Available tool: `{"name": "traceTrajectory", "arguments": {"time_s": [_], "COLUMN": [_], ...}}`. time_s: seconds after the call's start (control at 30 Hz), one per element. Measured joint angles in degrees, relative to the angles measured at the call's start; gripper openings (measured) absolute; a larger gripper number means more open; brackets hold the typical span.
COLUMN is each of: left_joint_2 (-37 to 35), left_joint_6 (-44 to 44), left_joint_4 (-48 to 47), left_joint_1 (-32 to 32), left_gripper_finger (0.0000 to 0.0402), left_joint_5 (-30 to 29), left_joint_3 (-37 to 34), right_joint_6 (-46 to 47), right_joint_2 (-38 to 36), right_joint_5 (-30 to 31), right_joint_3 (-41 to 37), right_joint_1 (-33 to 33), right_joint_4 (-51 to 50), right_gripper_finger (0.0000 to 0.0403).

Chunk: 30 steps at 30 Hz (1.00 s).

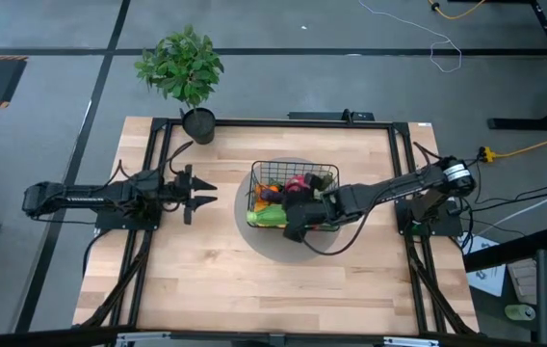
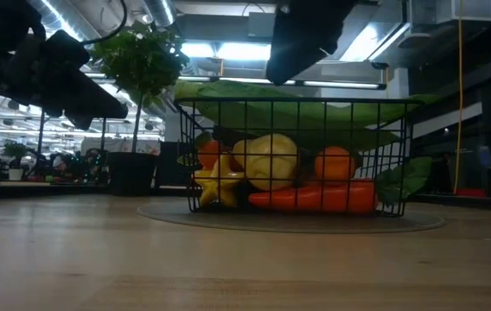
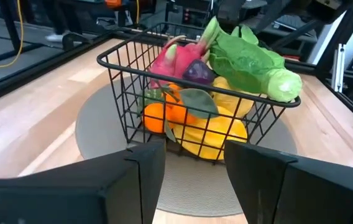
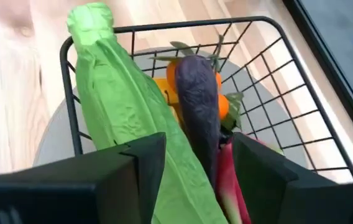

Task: Build produce basket
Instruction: Put the green leaf lettuce into the black wire basket

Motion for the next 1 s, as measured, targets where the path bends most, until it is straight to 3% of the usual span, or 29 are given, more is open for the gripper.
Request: {"name": "traceTrajectory", "arguments": {"time_s": [0.47, 0.77, 1.0], "left_joint_2": [0.0, 0.2, 0.2], "left_joint_6": [-1.5, -1.5, -1.5], "left_joint_4": [-3.5, -3.8, -3.9], "left_joint_1": [0.0, 0.0, 0.0], "left_gripper_finger": [0.0151, 0.0151, 0.0151], "left_joint_5": [-0.2, -0.2, -0.2], "left_joint_3": [0.0, 0.0, 0.0], "right_joint_6": [1.5, 1.2, 1.4], "right_joint_2": [8.9, 9.6, 9.5], "right_joint_5": [0.9, -2.8, -1.3], "right_joint_3": [0.3, 0.2, 1.6], "right_joint_1": [0.3, 0.3, 1.9], "right_joint_4": [0.7, 0.2, -1.3], "right_gripper_finger": [0.0174, 0.0174, 0.0174]}}
